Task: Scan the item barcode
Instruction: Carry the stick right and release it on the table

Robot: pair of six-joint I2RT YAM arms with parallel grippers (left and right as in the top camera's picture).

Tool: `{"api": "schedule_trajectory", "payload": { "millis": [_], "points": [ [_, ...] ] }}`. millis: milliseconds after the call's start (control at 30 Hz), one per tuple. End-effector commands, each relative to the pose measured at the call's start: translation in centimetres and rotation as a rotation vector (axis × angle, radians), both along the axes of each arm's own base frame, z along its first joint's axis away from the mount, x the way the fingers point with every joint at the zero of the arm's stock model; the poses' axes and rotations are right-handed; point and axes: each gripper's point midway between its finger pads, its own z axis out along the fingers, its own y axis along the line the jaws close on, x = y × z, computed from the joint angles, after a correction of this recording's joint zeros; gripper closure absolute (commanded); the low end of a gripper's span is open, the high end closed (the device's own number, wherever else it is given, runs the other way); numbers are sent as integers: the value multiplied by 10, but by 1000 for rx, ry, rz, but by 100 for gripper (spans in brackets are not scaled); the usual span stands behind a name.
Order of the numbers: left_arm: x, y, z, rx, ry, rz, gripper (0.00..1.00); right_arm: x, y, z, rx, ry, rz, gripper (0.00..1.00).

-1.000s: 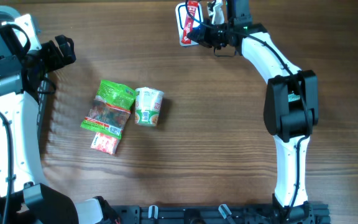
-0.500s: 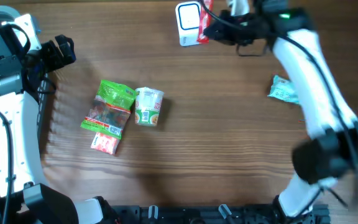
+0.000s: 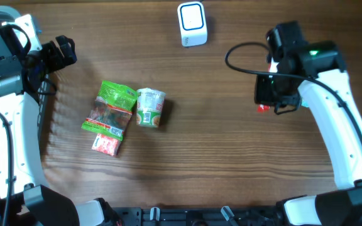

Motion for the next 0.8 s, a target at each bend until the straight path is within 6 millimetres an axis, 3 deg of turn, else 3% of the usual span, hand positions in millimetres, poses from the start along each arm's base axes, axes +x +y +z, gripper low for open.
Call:
{"api": "schedule_trajectory", "payload": {
  "millis": [0,200,367,433,467,533,600,667,700,767],
  "points": [
    [2,1,6,1,-16,-7,0,-9,-18,-43,-93,42,-37,96],
    [2,1,6,1,-16,-7,0,-1,-35,-98,-188,-24,-49,96],
    [2,1,6,1,-16,-7,0,-7,-47,-123,-251,-38,-51,95],
    [2,1,6,1,-16,-7,0,-8,-53,-123,-286,-39,-49,75],
    [2,1,6,1,-16,-7,0,-8,-53,-123,-286,-39,-49,73],
    [2,1,6,1,-16,-7,0,-8,-53,-123,-287,-36,-47,35],
    [2,1,6,1,-16,-7,0,-3,-52,-114,-289,-39,1,21],
    [2,1,6,1,-16,-7,0,11,-41,-87,-237,-65,1,17],
    [2,1,6,1,-16,-7,0,20,-20,-70,-129,-85,33,15],
    [2,1,6,1,-16,-7,0,38,44,-35,204,-156,194,14]
  ]
}}
